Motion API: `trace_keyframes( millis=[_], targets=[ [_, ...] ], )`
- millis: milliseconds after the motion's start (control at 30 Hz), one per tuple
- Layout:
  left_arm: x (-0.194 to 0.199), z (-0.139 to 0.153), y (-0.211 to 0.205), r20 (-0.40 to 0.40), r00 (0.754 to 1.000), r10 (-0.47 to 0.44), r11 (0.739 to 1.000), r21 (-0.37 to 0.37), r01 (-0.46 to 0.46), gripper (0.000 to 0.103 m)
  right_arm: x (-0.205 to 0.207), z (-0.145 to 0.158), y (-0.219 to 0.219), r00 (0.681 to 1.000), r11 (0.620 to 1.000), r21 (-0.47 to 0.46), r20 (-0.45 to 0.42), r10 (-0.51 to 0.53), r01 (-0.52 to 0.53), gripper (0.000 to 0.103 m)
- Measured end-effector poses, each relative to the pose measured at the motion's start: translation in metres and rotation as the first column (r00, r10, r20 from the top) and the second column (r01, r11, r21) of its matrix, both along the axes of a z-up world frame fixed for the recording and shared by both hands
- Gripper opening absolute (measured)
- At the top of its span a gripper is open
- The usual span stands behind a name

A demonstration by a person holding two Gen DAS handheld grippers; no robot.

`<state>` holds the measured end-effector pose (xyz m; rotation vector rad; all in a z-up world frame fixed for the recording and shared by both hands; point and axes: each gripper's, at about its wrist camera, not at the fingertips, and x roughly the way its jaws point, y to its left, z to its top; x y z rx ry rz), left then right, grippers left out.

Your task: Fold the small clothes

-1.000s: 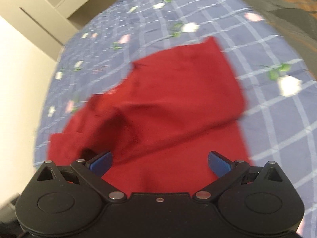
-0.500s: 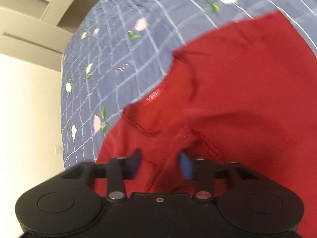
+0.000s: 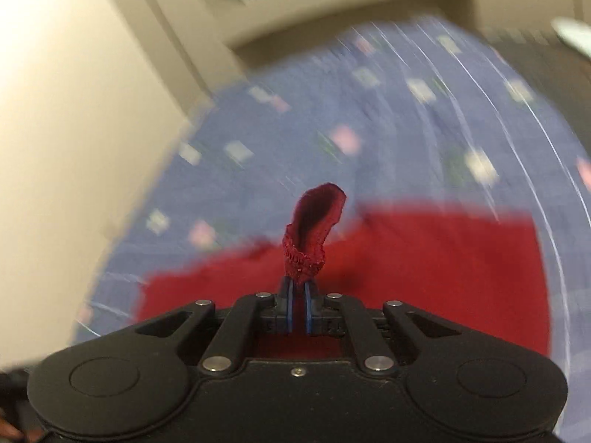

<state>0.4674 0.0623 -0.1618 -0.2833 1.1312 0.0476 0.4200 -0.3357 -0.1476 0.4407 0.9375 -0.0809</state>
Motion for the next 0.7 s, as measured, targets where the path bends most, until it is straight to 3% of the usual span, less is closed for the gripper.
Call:
trace_keyframes(
  millis=[67,167,233,333,433,500,633,667,700],
  targets=[
    [0.006,-0.002,-0.003,-0.006,1.0,-0.01,1.0,-0.001,0.01,0.1,-0.01,-0.023,-0.008,0.996,0.999,0.004,-0.076,-0.048,0.049,0.006],
    [0.016,-0.004,-0.007,-0.005,1.0,-0.025,1.0,-0.002,0.025,0.1,-0.025,-0.038,-0.016,0.988,0.994,0.028,-0.115,-0.099,0.103,0.008],
    [0.027,-0.006,-0.011,-0.001,0.999,-0.038,0.999,0.0,0.038,0.101,-0.03,-0.039,-0.02,0.986,0.992,0.039,-0.124,-0.112,0.118,0.024],
    [0.04,-0.013,-0.013,-0.011,0.999,-0.038,0.999,-0.016,0.038,0.1,-0.03,-0.037,-0.029,0.986,0.99,0.054,-0.116,-0.122,0.129,0.039],
    [0.048,-0.019,-0.009,-0.038,0.999,0.028,0.997,-0.068,-0.03,0.099,-0.027,-0.034,-0.035,0.985,0.987,0.054,-0.101,-0.143,0.149,0.061],
    [0.047,-0.023,-0.002,-0.049,0.994,0.094,0.99,-0.099,-0.099,0.093,-0.019,-0.033,-0.04,0.984,0.985,0.055,-0.091,-0.156,0.162,0.062],
    [0.04,-0.036,0.014,-0.093,0.974,0.207,0.96,-0.171,-0.221,0.067,0.007,-0.039,-0.043,0.984,0.984,0.067,-0.078,-0.158,0.163,0.06],
    [0.038,-0.039,0.018,-0.099,0.969,0.227,0.949,-0.199,-0.243,0.063,0.013,-0.042,-0.042,0.985,0.985,0.073,-0.082,-0.15,0.156,0.057],
    [0.037,-0.042,0.022,-0.107,0.964,0.242,0.939,-0.226,-0.261,0.058,0.018,-0.044,-0.039,0.986,0.987,0.074,-0.096,-0.136,0.144,0.044]
  ],
)
